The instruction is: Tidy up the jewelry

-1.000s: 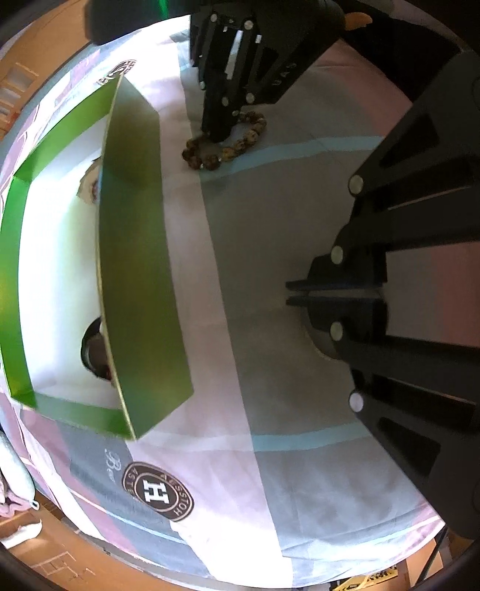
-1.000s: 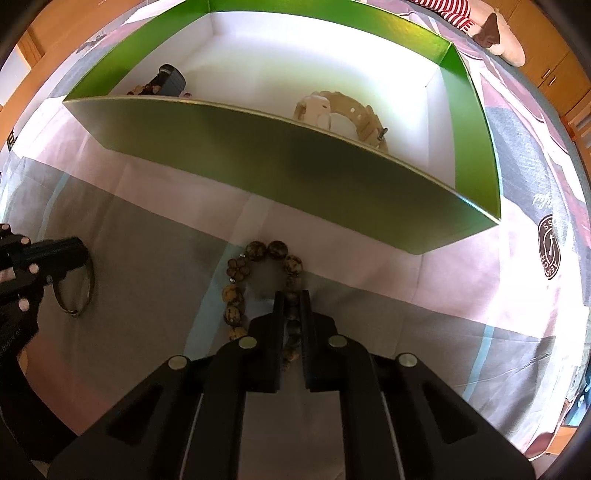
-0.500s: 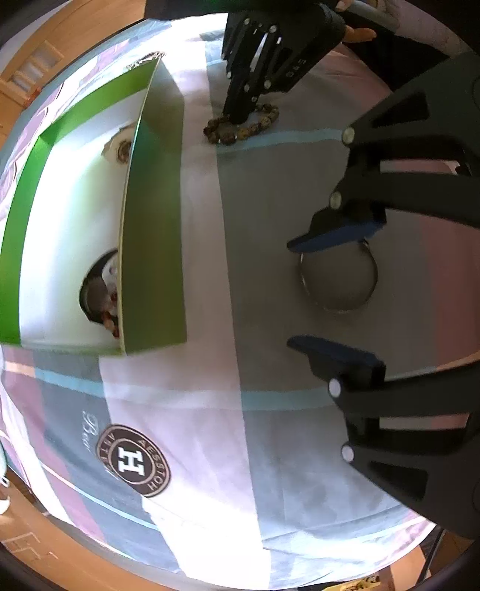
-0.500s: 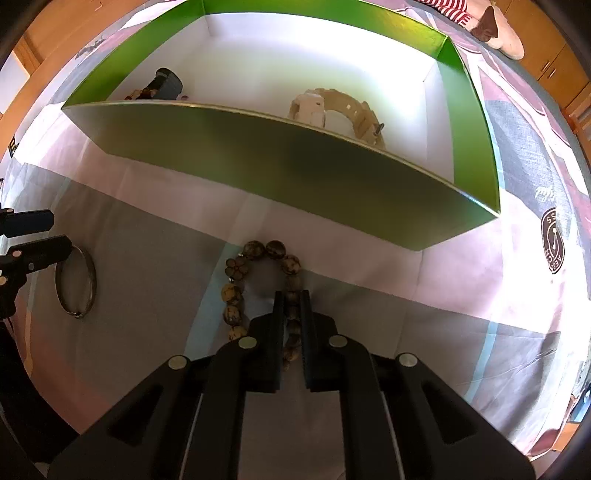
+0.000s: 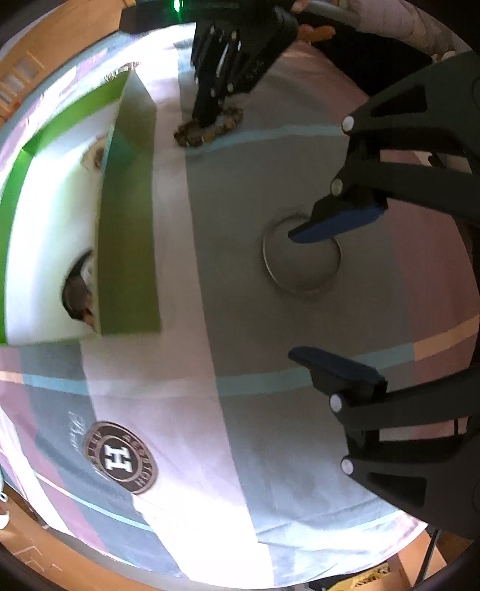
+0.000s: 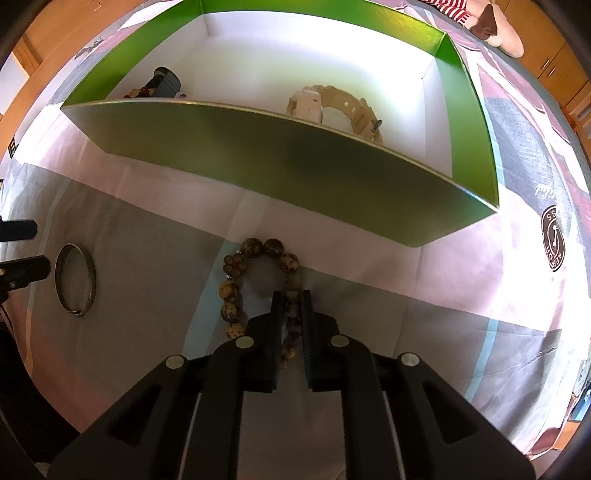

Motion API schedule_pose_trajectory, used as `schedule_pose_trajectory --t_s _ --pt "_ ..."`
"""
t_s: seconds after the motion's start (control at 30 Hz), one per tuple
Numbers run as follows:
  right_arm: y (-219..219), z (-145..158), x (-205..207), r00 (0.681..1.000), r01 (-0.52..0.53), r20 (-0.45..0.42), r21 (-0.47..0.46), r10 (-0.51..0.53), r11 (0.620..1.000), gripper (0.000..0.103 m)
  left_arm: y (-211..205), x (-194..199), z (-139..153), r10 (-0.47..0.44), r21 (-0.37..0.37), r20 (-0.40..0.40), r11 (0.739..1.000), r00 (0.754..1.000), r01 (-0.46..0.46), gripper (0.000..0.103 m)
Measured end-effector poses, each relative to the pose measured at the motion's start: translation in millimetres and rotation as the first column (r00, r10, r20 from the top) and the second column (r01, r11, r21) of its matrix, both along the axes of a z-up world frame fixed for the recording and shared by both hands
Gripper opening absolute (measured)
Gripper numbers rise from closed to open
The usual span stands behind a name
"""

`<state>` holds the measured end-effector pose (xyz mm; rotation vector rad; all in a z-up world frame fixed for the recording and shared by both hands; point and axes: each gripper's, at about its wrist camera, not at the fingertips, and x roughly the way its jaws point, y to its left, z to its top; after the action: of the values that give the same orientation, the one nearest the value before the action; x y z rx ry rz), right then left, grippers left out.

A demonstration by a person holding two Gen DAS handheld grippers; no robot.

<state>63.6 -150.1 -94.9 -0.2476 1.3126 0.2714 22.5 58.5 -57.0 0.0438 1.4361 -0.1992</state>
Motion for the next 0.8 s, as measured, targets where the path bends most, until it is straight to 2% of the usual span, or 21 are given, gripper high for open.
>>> schedule_pose_trajectory --t_s 0.07,0.13,0.2,0.3,0.37,0.53,0.67,0.8 --pt "2 0 0 1.000 -0.002 0.002 -0.007 0.002 1.000 0.012 -1 1 -12 -0.004 0.035 -0.032 0.999 0.999 0.005 0.041" --pt "4 -1 0 1.000 -0.003 0.005 -0.010 0.003 1.000 0.012 -6 1 -18 -0.015 0.068 -0.037 0.998 0.999 0.017 0.037" --pt "5 -1 0 1.000 -0.003 0.007 -0.013 0.004 1.000 0.012 -16 1 -22 -0.021 0.096 -0.012 0.995 1.000 0.022 0.032" --pt "9 -3 -2 1.000 -0.002 0.011 -0.015 0.003 1.000 0.012 -27 3 -28 -0.033 0.117 0.018 0.993 0.999 0.030 0.014" --pt "10 -2 -3 1.000 -0.003 0.016 -0.020 0.004 1.000 0.012 -36 3 -29 -0.036 0.145 0.060 0.989 0.998 0.027 0.008" --pt "9 0 -1 1.000 0.021 0.019 0.002 -0.021 1.000 0.013 -31 13 -27 0.033 0.097 0.103 0.994 0.994 -0.044 0.006" --pt "4 0 3 0.999 0.052 0.004 0.036 -0.052 0.998 0.015 -31 24 -30 0.027 0.113 0.118 0.993 0.993 -0.041 0.007" --pt "4 1 2 0.999 0.045 0.014 0.024 -0.045 0.999 0.019 -35 24 -34 0.009 0.140 0.124 0.990 0.992 -0.026 0.008"
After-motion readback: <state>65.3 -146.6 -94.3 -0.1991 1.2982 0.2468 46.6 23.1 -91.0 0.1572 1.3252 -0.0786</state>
